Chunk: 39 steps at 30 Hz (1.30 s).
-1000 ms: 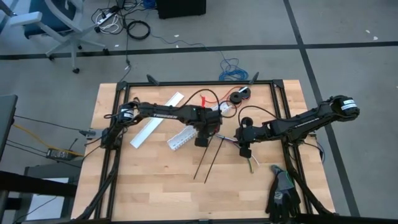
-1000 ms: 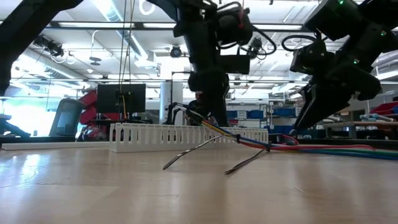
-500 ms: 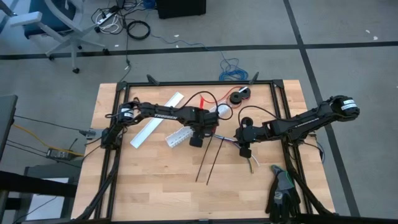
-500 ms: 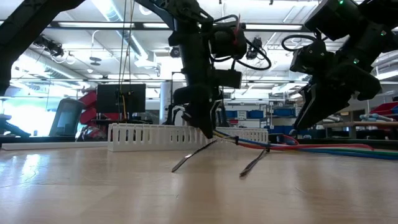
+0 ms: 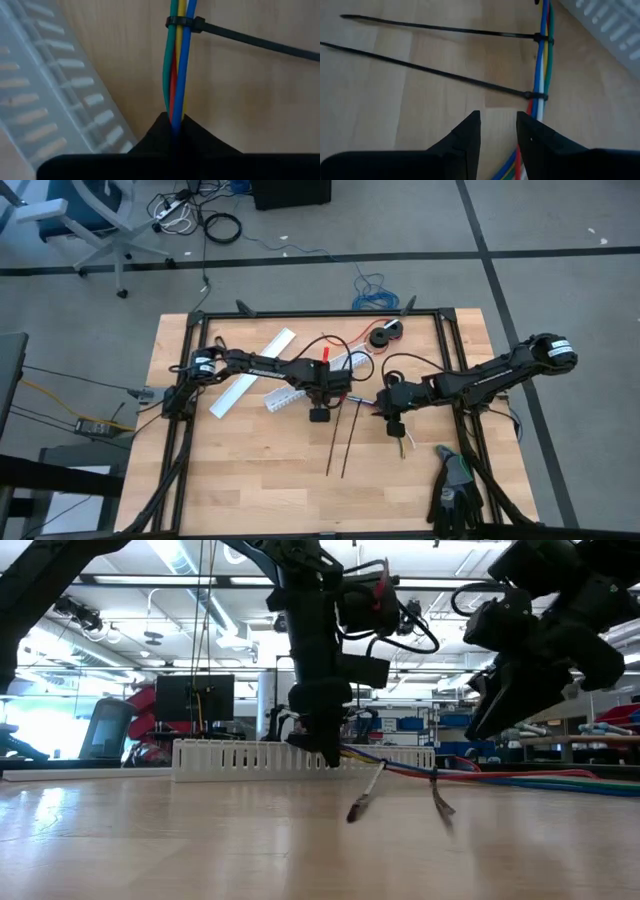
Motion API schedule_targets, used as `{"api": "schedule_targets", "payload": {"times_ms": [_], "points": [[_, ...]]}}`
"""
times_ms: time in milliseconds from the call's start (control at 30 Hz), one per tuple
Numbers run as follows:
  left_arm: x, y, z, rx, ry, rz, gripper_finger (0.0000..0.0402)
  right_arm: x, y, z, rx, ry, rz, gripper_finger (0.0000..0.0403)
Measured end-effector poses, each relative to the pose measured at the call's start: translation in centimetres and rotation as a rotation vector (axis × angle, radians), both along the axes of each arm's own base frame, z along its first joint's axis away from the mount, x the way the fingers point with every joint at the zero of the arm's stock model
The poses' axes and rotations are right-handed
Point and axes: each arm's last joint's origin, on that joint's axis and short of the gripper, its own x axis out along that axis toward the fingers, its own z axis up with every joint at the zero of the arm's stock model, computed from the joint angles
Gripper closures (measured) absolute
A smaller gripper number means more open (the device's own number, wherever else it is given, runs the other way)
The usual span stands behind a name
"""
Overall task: Ziptie cables
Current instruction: Put the ziptied cables into the white cable duct
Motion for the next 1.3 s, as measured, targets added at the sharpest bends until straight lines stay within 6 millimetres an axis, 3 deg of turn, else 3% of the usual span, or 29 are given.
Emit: {"api": "schedule_targets", "payload": {"times_ms": [267,400,567,967,1300], "points": [[0.8,-2.6,2.7,0.014,-0.043,0.043,0.0379,0.8,-0.4,-1.5,-0.109,0.052,0.026,0.0290],[0.7,-3.3,2.9,0.015,-0.029,0.046,0.0379,1.4,-0.5,-1.8,-0.136,0.023,0.009,0.0288],[0.1,-3.3,2.7,0.024,0.031,0.075,0.0379,1.6,-0.5,-1.6,-0.155,-0.007,-0.006,0.0277],[0.3,-3.5,3.1,0.037,-0.008,0.096,0.0379,1.9,-2.0,-1.5,-0.165,-0.023,-0.012,0.0262],[1.0,-3.6,5.6,0.079,-0.071,0.108,0.0379,1.7,-2.4,-1.7,-0.126,0.008,-0.028,0.0264]]}}
